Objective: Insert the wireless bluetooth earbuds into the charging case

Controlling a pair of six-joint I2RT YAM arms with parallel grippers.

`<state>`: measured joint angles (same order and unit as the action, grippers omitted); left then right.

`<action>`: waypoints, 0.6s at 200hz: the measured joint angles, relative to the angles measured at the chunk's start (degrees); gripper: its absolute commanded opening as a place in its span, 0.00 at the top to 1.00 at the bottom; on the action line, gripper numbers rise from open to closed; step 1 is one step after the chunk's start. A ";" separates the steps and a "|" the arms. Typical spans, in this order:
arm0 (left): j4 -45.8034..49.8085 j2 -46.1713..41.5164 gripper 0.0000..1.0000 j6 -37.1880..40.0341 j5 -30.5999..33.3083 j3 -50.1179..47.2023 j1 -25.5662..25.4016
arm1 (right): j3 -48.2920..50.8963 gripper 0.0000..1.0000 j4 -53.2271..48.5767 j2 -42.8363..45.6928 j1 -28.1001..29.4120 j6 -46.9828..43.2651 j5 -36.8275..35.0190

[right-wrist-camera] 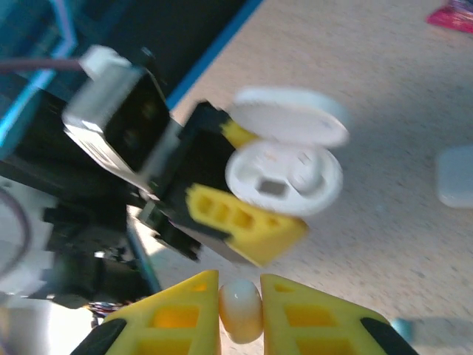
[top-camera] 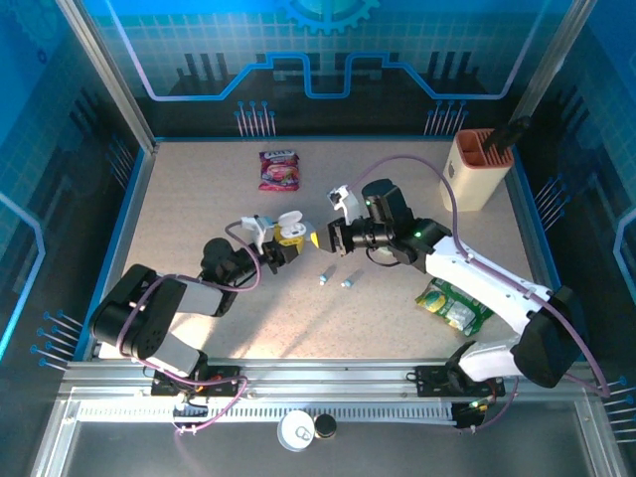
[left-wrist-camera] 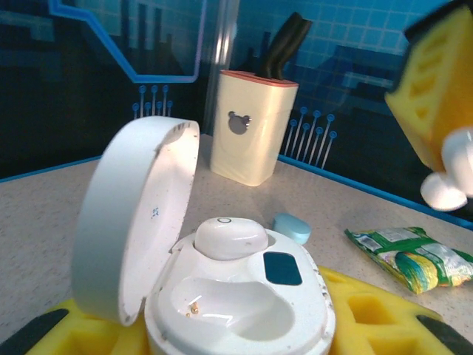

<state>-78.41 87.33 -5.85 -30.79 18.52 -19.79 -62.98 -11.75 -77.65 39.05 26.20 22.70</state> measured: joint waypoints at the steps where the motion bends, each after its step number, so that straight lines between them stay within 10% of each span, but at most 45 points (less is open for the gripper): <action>1: 0.02 0.02 0.82 0.02 -0.02 0.02 -0.09 | 0.00 0.83 0.11 0.00 -0.04 0.00 0.17; 120: 0.02 1.99 0.83 4.98 1.49 3.19 -5.79 | -0.11 0.83 5.92 -3.52 -0.11 3.65 5.55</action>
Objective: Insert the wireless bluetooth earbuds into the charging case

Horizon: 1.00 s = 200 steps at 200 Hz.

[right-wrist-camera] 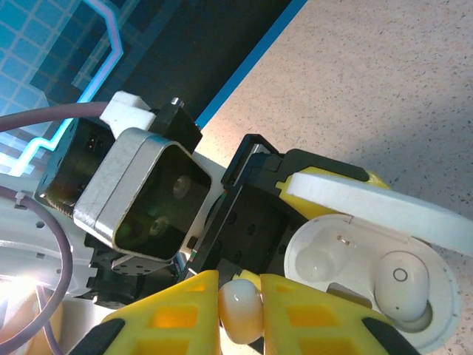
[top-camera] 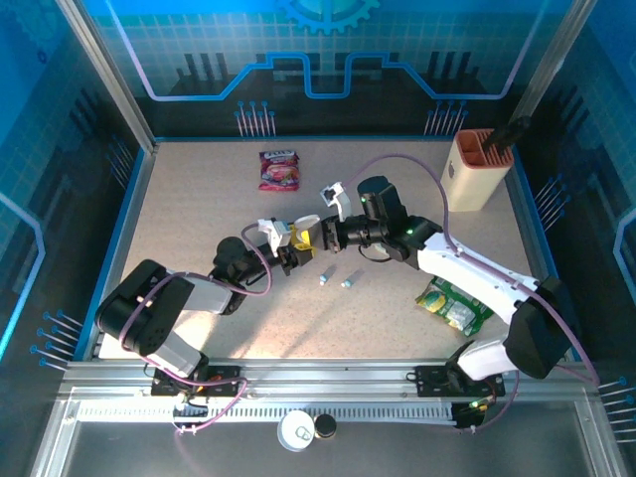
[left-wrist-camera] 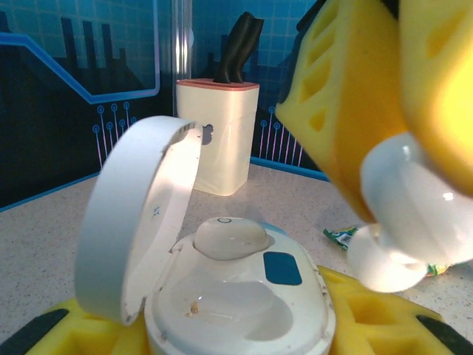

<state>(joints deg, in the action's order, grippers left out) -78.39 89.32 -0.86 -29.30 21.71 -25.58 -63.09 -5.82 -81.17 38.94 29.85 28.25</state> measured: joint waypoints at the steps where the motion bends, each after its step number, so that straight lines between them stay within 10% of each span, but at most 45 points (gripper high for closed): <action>1: 0.02 0.00 0.83 0.00 0.00 0.00 0.00 | 0.00 0.82 0.02 -0.02 0.00 0.00 -0.02; 200: 0.59 1.42 0.82 3.39 1.29 0.02 -0.11 | -1.42 0.80 1.51 -5.42 0.02 3.21 -4.98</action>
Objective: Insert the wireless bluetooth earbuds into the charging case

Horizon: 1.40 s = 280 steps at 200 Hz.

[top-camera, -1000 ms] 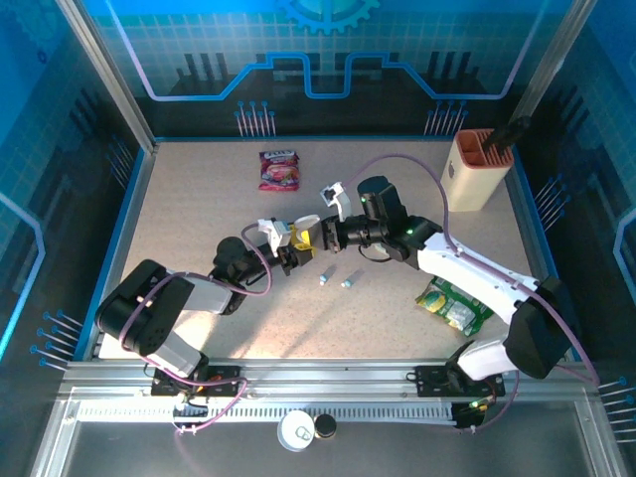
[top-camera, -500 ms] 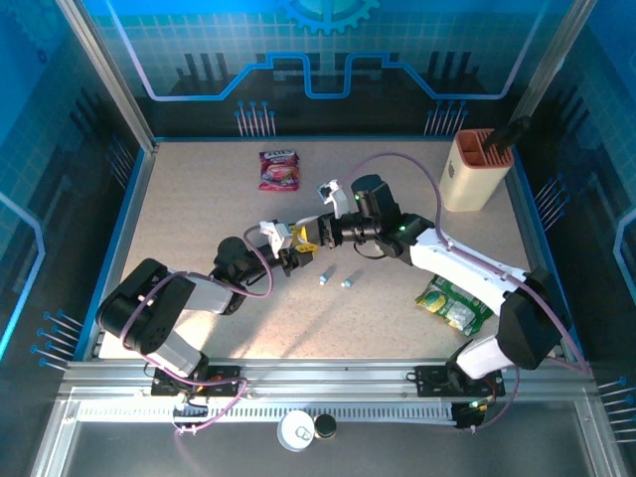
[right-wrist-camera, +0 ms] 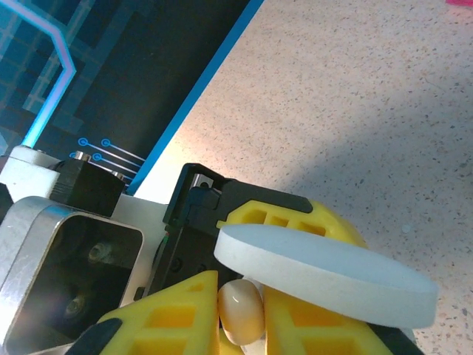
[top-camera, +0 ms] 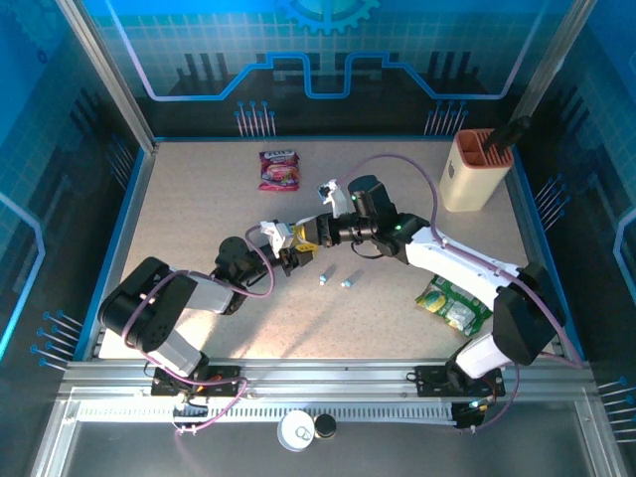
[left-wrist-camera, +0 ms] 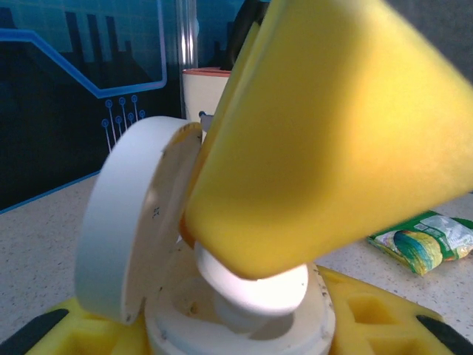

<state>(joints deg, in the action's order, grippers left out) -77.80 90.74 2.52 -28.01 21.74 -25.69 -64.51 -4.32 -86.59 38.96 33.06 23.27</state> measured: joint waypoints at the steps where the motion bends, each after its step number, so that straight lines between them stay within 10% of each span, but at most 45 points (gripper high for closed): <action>1: 0.02 0.02 0.82 -0.02 0.07 0.00 0.00 | 0.00 0.80 -0.02 -0.02 0.00 0.04 -0.11; 183: 2.49 1.11 0.82 0.02 1.25 0.00 -0.09 | -1.62 0.62 -5.22 -0.94 0.13 2.27 -5.86; 280: 2.27 1.84 0.82 0.02 1.25 0.35 -0.09 | -2.73 0.72 -6.49 -1.86 0.13 1.68 -6.75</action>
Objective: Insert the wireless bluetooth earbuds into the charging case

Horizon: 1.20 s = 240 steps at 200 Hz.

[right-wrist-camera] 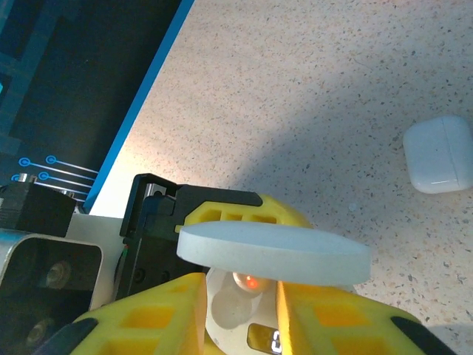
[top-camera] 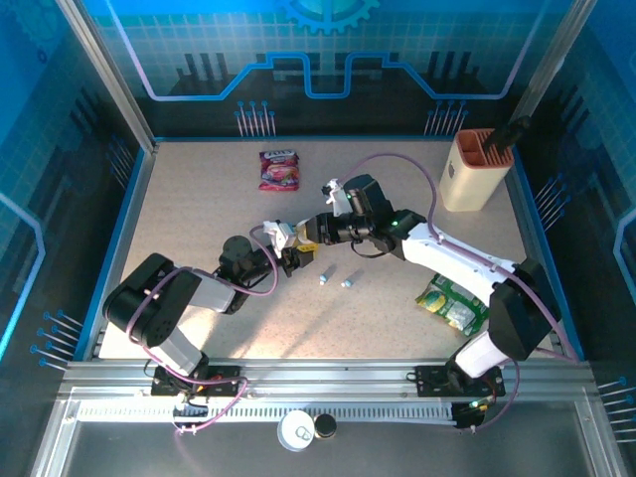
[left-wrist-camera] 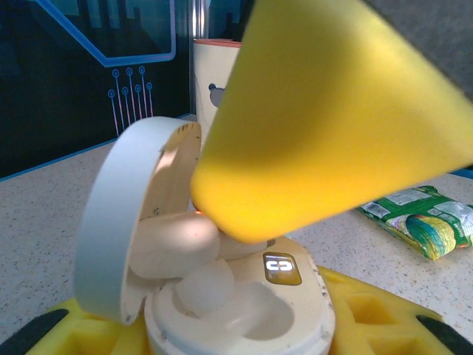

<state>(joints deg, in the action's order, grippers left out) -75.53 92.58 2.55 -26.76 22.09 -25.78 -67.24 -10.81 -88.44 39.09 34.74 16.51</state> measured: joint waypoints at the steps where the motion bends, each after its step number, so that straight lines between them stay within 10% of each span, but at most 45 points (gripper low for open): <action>1: 0.00 0.00 0.82 0.00 0.00 0.00 0.00 | -0.02 0.72 -0.04 -0.02 0.00 0.00 -0.04; 240: 0.00 1.55 0.82 0.63 0.66 0.42 0.00 | -3.06 0.80 -4.13 -2.27 1.11 0.44 -3.43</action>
<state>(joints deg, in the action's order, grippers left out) -75.53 94.13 3.18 -26.11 22.50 -25.78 -70.30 -14.94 -90.72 40.21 35.18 13.08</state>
